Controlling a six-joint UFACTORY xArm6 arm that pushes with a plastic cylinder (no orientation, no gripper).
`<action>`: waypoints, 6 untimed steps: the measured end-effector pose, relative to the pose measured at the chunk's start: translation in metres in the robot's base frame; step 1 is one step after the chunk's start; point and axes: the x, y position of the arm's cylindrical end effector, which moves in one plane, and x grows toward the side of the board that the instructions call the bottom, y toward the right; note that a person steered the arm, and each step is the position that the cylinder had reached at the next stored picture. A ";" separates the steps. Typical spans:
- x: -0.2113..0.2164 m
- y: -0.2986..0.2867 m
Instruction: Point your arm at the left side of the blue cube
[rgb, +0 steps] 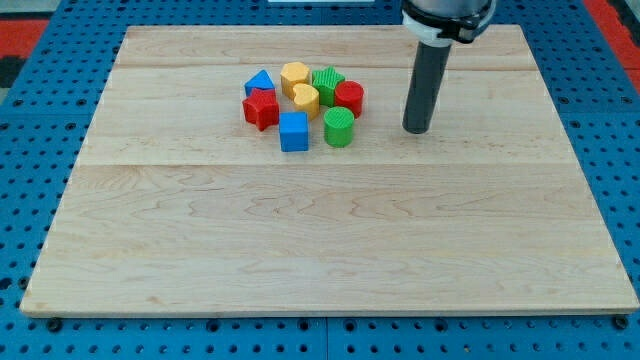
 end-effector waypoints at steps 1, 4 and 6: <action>0.019 -0.014; 0.068 -0.164; 0.038 -0.248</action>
